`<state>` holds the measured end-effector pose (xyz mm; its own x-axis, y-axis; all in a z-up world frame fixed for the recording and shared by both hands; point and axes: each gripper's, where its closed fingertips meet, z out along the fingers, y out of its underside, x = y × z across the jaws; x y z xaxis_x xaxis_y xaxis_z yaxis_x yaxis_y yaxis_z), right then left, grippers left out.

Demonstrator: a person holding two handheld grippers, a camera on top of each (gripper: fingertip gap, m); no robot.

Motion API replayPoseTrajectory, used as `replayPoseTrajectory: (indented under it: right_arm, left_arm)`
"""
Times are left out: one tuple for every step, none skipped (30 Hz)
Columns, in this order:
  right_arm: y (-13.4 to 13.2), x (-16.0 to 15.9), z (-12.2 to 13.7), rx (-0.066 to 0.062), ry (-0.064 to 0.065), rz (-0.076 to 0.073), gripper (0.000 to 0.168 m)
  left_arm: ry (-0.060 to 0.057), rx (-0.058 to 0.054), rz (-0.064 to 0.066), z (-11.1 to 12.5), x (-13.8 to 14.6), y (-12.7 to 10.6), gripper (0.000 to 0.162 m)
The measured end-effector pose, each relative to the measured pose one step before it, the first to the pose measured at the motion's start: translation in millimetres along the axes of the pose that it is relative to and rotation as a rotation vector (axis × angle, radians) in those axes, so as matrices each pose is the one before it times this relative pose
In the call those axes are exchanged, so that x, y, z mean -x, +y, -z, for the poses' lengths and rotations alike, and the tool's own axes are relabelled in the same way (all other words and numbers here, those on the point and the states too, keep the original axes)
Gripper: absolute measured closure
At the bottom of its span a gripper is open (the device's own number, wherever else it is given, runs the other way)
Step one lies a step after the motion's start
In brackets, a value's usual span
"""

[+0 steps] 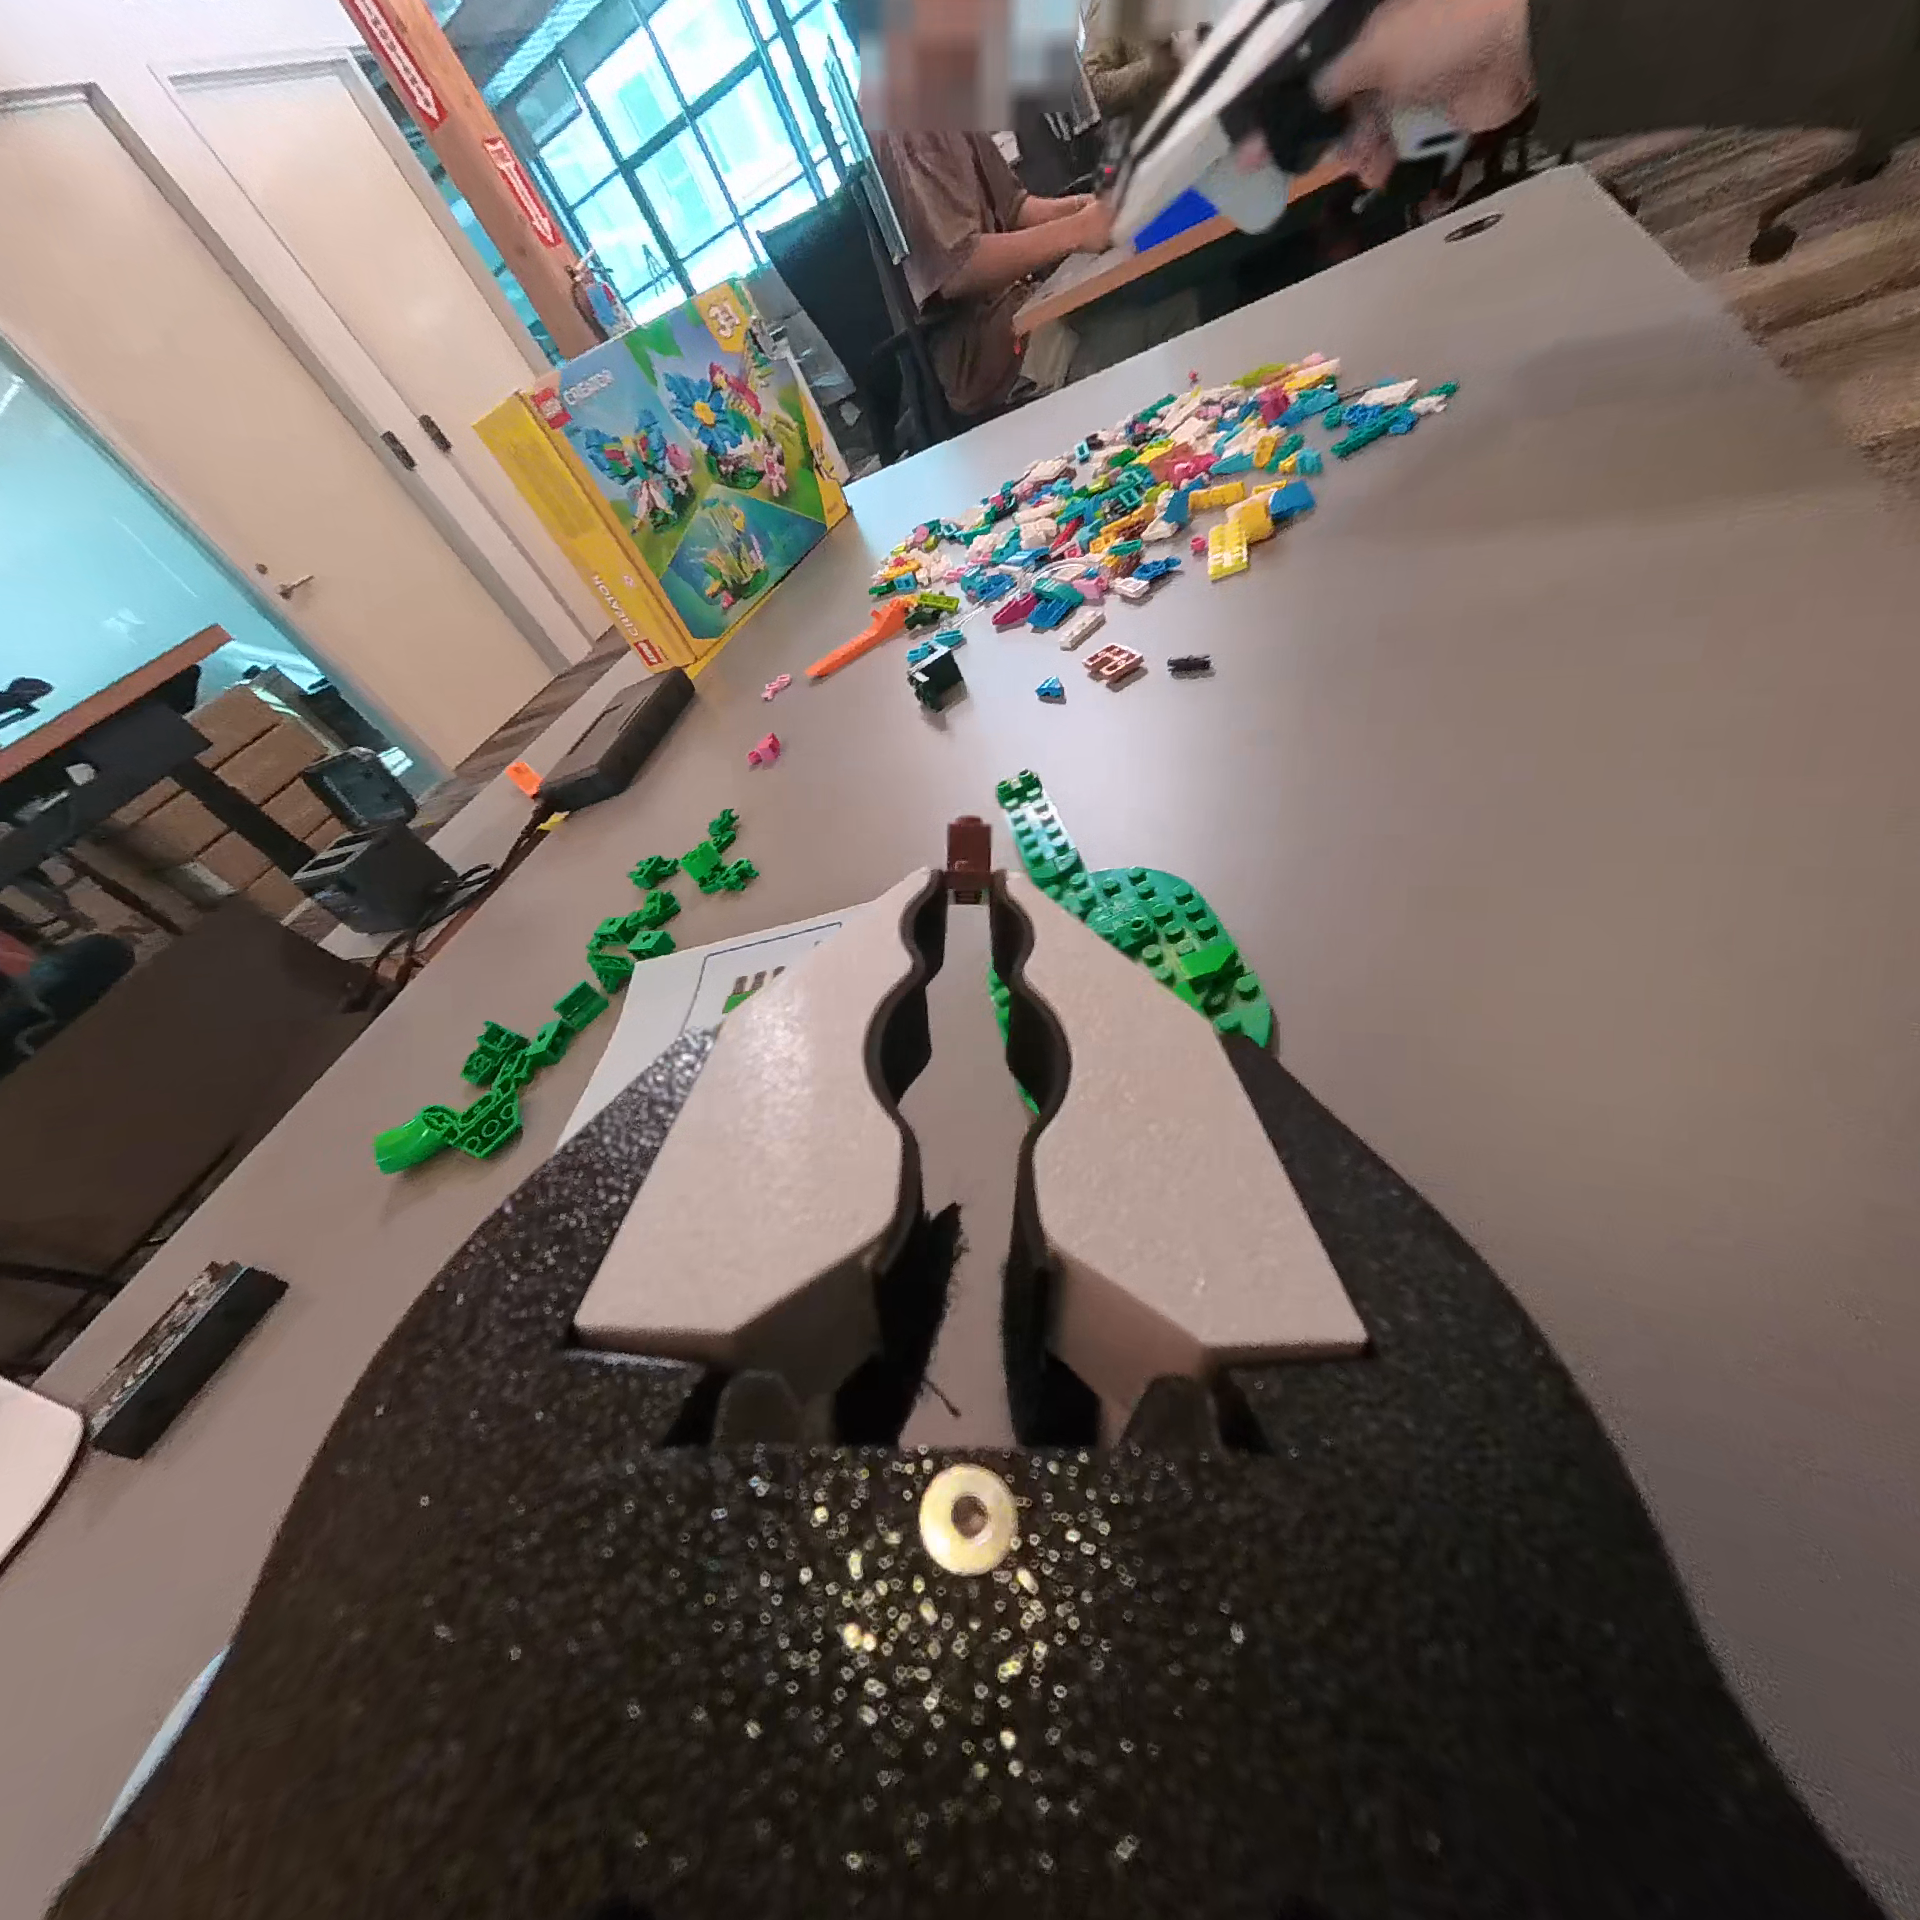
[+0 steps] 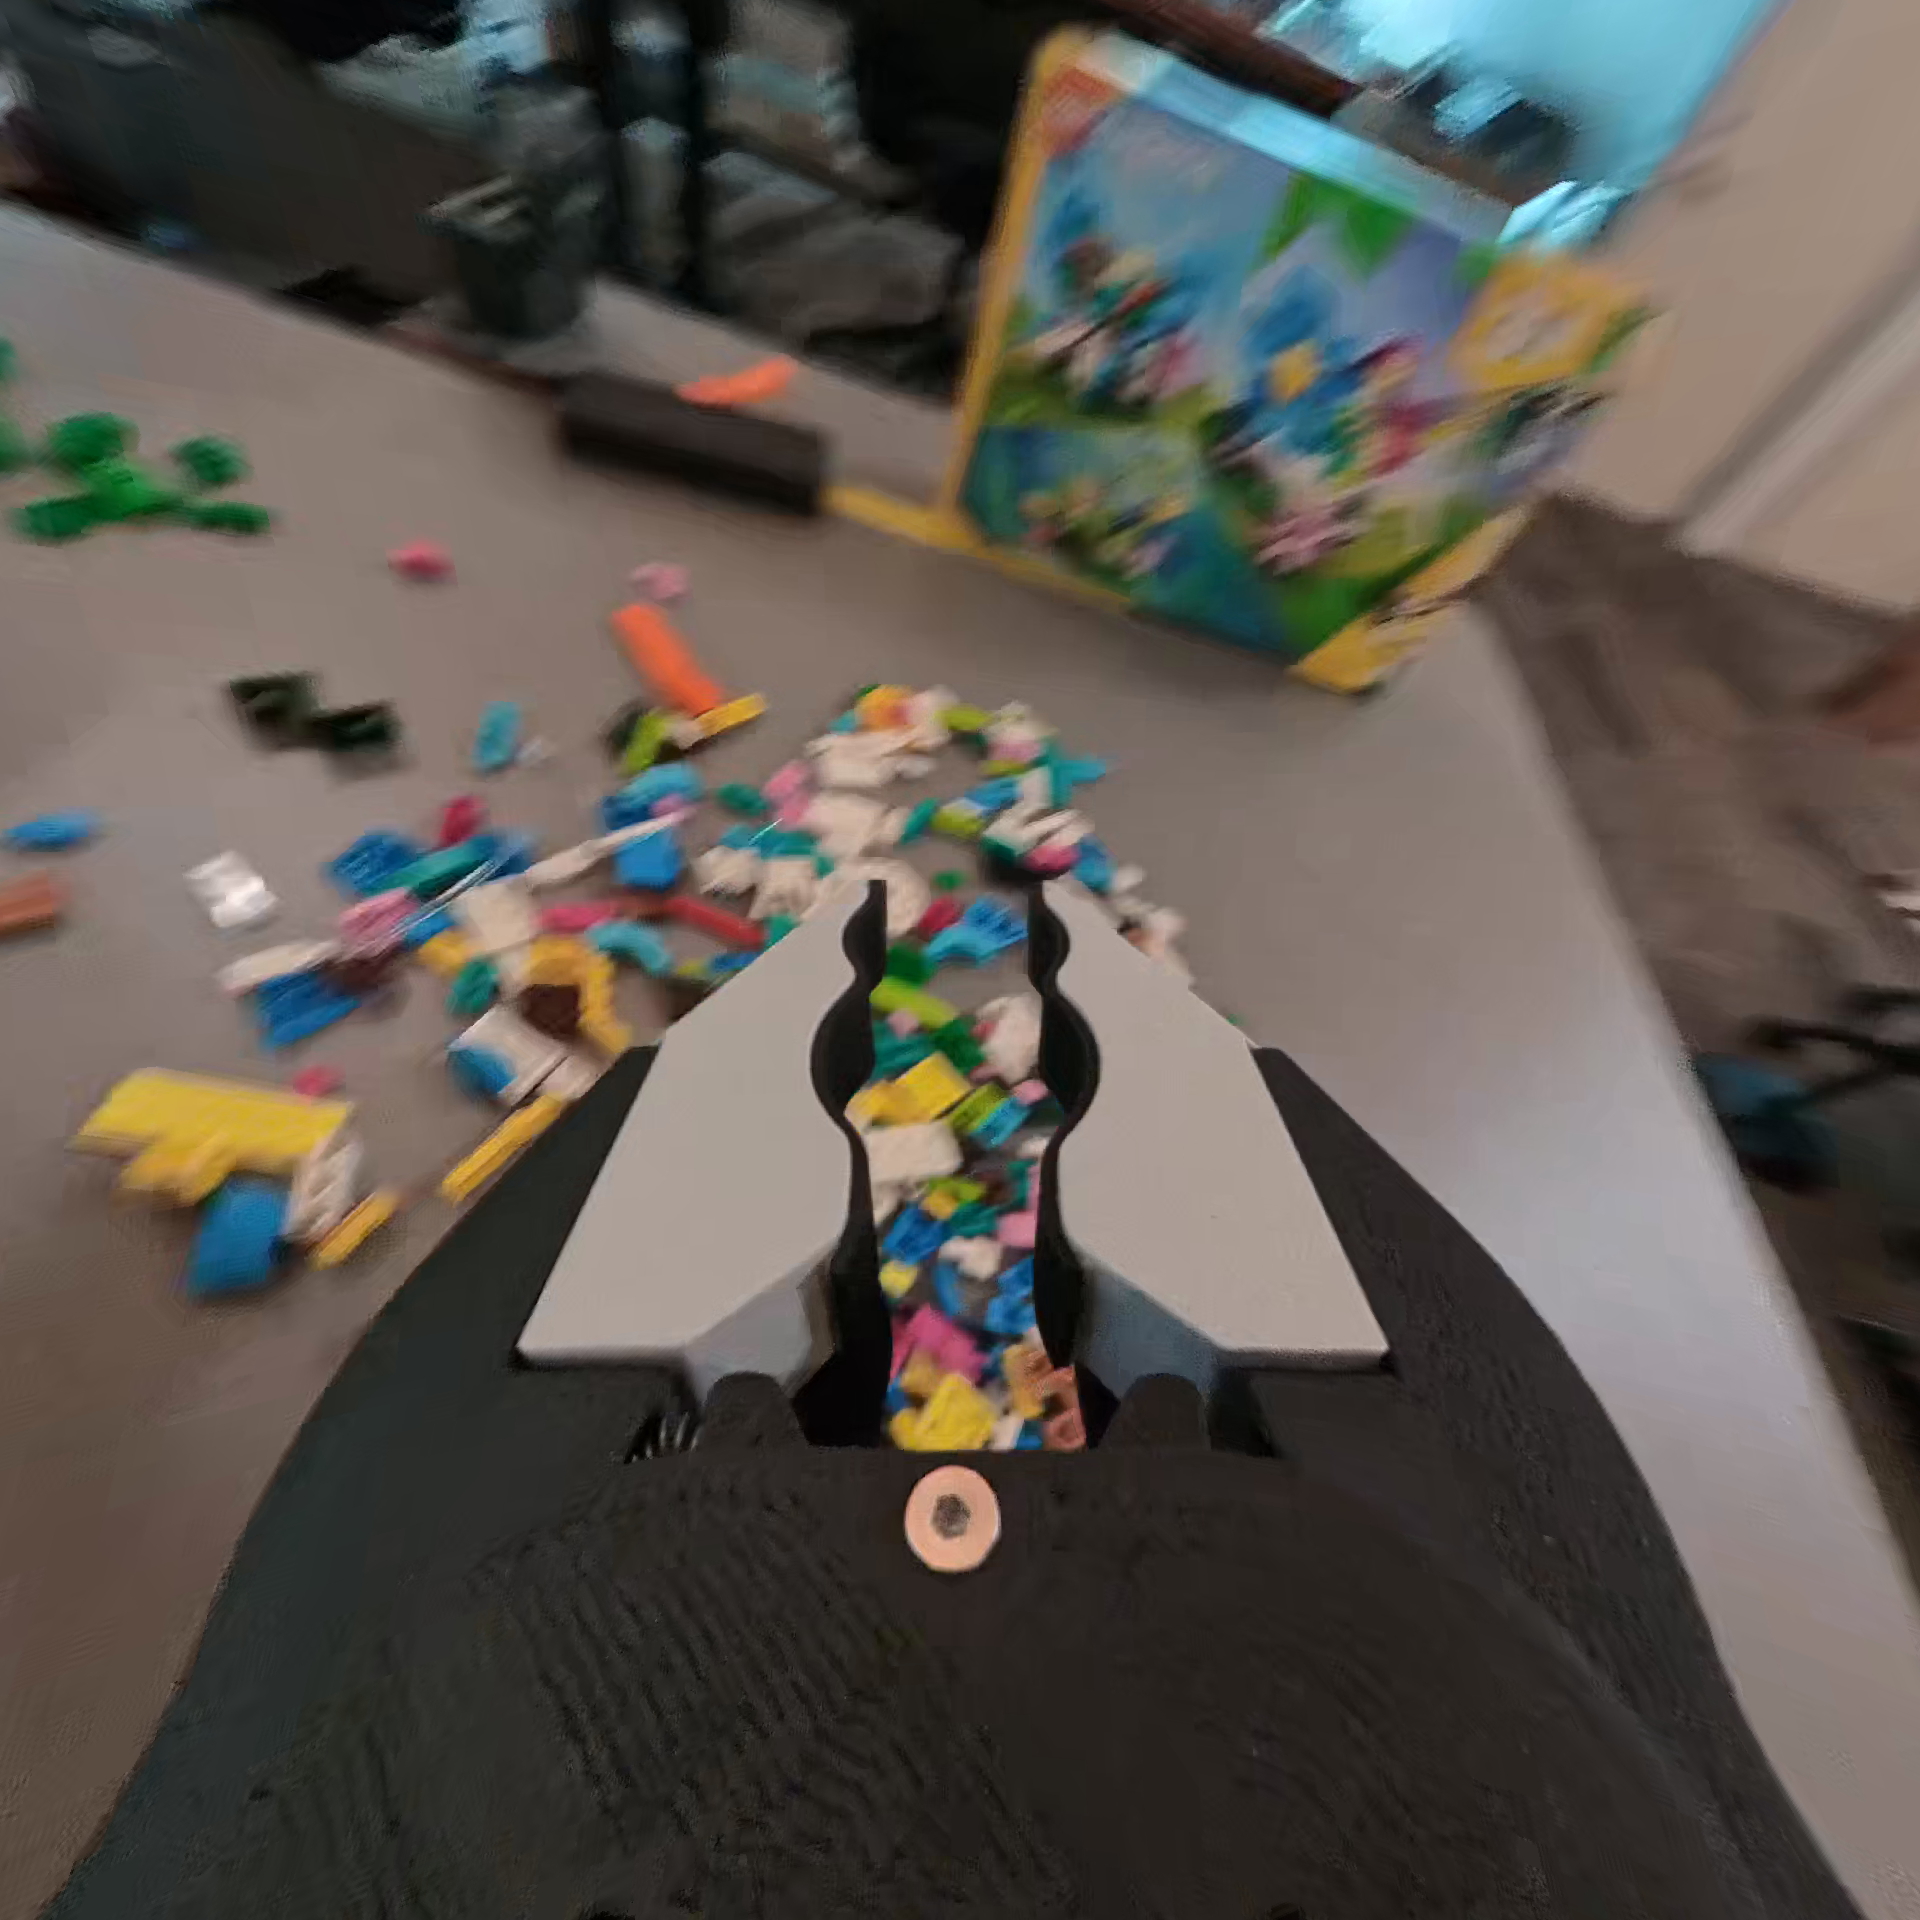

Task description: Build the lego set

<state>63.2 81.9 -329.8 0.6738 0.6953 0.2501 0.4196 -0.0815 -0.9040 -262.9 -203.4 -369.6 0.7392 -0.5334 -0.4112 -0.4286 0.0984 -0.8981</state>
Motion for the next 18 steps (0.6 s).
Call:
replayPoseTrajectory:
  right_arm:
    - [10.37,10.82,-1.61,0.0462,-0.0796,-0.0042,0.143]
    - [8.15,5.57,-1.88,0.0338,-0.0395,0.0076,0.142]
    - [5.47,1.1,-1.84,0.0196,-0.0079,0.0045,0.139]
    - [3.63,-0.69,-1.56,0.0143,0.0004,-0.0046,0.138]
    - [2.35,1.1,-1.13,0.0103,-0.0141,-0.0077,0.138]
    - [1.76,1.43,-0.52,0.0086,-0.0176,-0.0036,0.138]
    - [2.61,-2.81,0.04,0.0156,0.0074,0.0012,0.139]
    - [3.19,-5.18,0.66,0.019,0.0192,0.002,0.139]
    - [2.39,-3.62,0.85,0.0103,0.0066,-0.0079,0.139]
    - [0.96,1.14,1.07,-0.0009,-0.0242,-0.017,0.143]
    - [0.13,5.19,0.62,-0.0057,-0.0438,-0.0194,0.145]
    - [0.87,8.46,-0.13,0.0007,-0.0547,-0.0127,0.147]
    - [1.76,11.43,-1.55,0.0089,-0.0605,0.0017,0.15]
    - [2.36,12.41,-3.22,0.0157,-0.056,0.018,0.153]
    - [2.89,10.99,-4.53,0.0232,-0.042,0.0247,0.155]
    - [3.83,5.93,-4.93,0.0343,-0.0122,0.0247,0.155]
    - [3.36,-1.68,-4.03,0.0344,0.0295,0.0233,0.155]
    - [1.92,-7.45,-2.2,0.0242,0.0537,0.0142,0.154]
  left_arm:
    - [-0.0088,0.0013,0.0021,-0.37,1.65,0.25,0.156]
    - [-0.0096,0.0021,-0.0004,-0.67,1.74,0.43,0.156]
    - [-0.008,0.0048,-0.0041,-0.96,1.2,0.69,0.156]
    - [-0.0096,0.0072,-0.0101,-1.44,0.93,1.03,0.156]
    - [-0.012,0.0079,-0.0183,-1.51,0.76,1.22,0.156]
    - [-0.009,0.0103,-0.0239,-1.59,-0.2,1.55,0.157]
    - [-0.0081,0.0127,-0.0242,-1.47,-0.3,2.01,0.156]
    - [-0.007,0.0109,-0.0196,-1.17,-0.26,1.71,0.156]
    - [-0.0068,0.0065,-0.0115,-0.41,0.28,1.02,0.156]
    - [-0.0085,0.0036,-0.0011,0.0,1.37,0.76,0.156]
    - [-0.0089,-0.0004,0.0077,0.49,2.12,0.22,0.156]
    - [-0.007,-0.0039,0.0125,0.54,2.37,-0.18,0.156]
    - [-0.0037,-0.004,0.0121,0.39,1.92,-0.27,0.156]
    - [-0.0026,-0.0016,0.0075,0.1,1.6,0.14,0.156]
    - [-0.0021,0.0005,0.0026,-0.19,1.0,0.3,0.156]
    - [-0.0012,0.0023,-0.0012,-0.23,0.32,0.53,0.156]
    - [0.0001,0.0017,-0.0022,-0.17,-0.02,0.33,0.156]
    - [-0.0006,-0.0004,-0.0024,0.01,-0.12,-0.14,0.156]
